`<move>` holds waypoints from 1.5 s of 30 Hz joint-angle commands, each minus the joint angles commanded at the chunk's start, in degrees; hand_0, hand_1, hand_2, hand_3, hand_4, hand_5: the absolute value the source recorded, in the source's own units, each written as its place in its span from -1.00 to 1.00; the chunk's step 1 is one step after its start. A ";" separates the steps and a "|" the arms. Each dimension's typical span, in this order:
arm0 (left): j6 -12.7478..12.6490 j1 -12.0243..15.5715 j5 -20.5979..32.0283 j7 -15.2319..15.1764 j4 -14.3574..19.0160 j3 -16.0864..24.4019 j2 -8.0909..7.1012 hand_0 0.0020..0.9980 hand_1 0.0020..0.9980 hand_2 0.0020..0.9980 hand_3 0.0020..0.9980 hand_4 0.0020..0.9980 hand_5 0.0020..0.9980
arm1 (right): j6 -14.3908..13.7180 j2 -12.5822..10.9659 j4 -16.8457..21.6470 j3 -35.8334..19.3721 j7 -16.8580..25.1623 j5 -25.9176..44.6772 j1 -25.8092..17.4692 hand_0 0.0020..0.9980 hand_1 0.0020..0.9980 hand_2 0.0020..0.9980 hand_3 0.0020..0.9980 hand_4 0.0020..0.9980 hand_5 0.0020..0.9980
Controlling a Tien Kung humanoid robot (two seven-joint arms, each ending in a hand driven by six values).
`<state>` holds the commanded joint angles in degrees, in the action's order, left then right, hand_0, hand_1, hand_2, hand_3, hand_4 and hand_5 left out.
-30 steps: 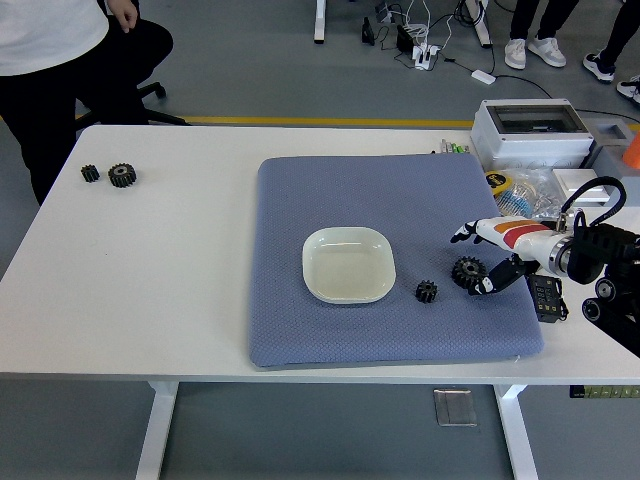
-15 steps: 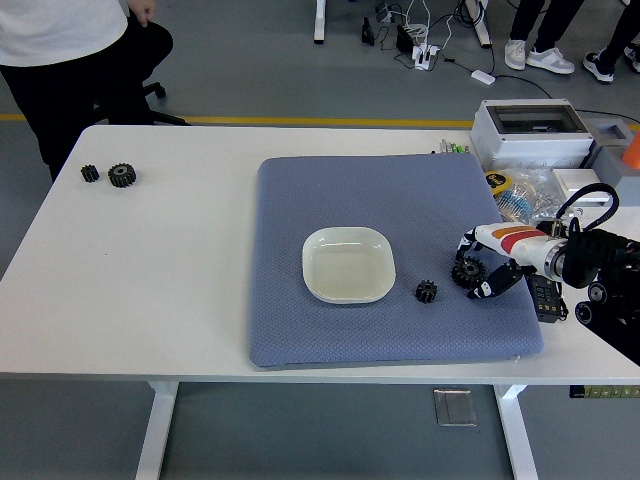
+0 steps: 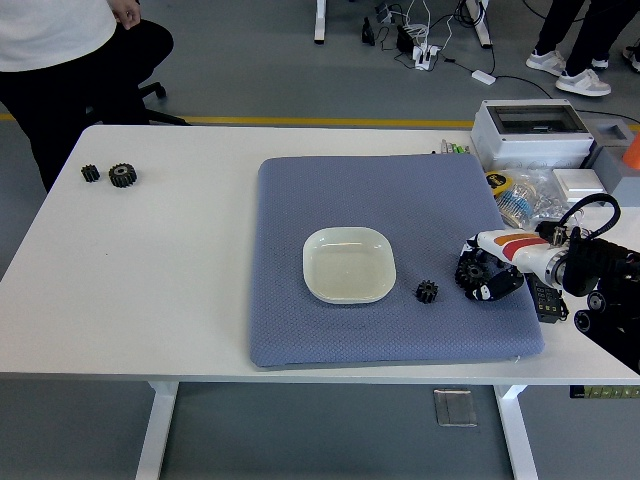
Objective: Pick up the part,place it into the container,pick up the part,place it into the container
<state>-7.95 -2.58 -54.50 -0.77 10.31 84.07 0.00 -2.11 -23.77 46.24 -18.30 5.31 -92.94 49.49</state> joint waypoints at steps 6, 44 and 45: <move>-0.18 0.10 0.49 -0.04 0.00 -0.33 0.00 0.59 0.65 0.67 0.19 0.41 0.30 | -0.17 -0.46 0.75 -0.67 0.32 0.53 -0.18 -0.53 -0.20 -0.03 -0.05 0.16 -0.87; -0.25 -0.22 0.47 -0.36 0.00 0.17 0.00 0.57 0.64 0.66 0.19 0.40 0.29 | 1.39 1.74 17.49 -1.23 -1.48 -1.57 8.35 -0.62 -0.26 -0.04 -0.09 0.20 -0.78; -0.28 -0.31 0.47 -0.34 0.00 0.14 0.00 0.57 0.64 0.66 0.19 0.40 0.29 | 1.47 2.67 17.09 -0.71 -1.58 -1.49 8.90 -0.62 -0.26 -0.04 -0.09 0.20 -0.78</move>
<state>-8.22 -2.88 -54.03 -1.11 10.31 84.20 0.00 -0.64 -21.10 63.33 -19.01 3.73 -94.43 58.40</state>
